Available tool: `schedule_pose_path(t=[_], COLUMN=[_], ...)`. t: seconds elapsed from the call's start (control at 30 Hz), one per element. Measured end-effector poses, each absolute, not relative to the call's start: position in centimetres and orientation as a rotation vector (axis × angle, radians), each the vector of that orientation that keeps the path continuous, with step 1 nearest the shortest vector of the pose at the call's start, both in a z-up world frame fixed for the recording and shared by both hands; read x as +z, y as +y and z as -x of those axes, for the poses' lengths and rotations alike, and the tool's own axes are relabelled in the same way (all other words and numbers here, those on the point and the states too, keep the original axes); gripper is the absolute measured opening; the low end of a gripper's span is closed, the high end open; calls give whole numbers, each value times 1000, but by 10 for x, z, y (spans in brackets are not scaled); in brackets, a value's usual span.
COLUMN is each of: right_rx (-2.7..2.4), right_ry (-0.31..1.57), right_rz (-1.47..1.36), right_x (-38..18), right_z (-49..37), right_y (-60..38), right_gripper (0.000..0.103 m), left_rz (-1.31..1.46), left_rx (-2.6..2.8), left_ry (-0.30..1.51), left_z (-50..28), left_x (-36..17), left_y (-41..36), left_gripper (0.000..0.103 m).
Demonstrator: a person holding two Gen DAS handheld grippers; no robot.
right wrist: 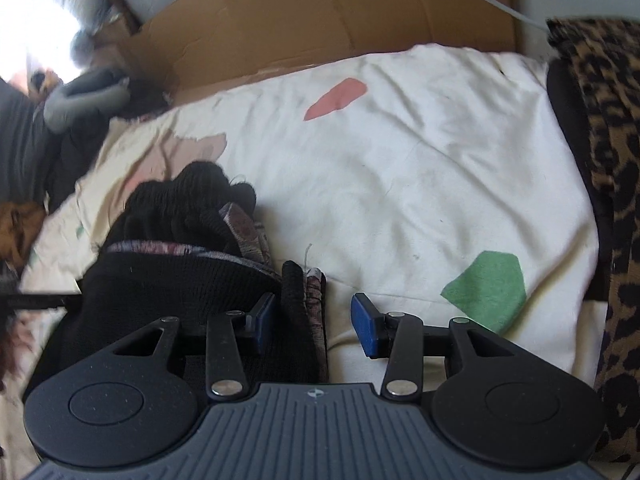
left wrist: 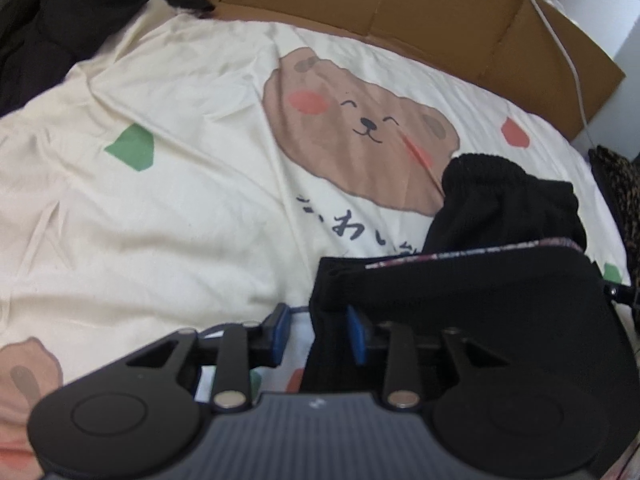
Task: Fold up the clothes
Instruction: 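Open the left gripper and press the folded shorts while the right gripper holds the edge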
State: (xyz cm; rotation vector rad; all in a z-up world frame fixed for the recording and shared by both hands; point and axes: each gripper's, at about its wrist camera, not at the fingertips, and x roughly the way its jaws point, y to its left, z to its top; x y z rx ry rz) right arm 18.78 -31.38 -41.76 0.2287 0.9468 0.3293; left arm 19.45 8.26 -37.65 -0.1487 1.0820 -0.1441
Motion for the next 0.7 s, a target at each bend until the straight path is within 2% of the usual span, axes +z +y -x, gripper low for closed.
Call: schedule_pose_path(t=[0.13,0.27,0.4,0.57,0.7], right_rx=[305,309,317,300,292], right_ry=[943,942,943,938,944], right_rz=[-195,-184,-190,-231,-255], right_x=[-418,-416,-415,-413,-413], right_z=[-185,-182,-180,-177,-177], right_y=[-305,-301,-302,-310,-315], right_gripper=[39,20,9,7,7], left_rz=[133,90,80,138,128], left_rx=[-120,-118,-134,-147,-159], left_ry=[1075,1066,1061,1034,1012], left_z=[-194,-193,-192,-192,-196], left_x=[-377,-376,-371,-366,-369], left_y=[77,71,71,77,75], left_gripper=[35,34,29,27,29])
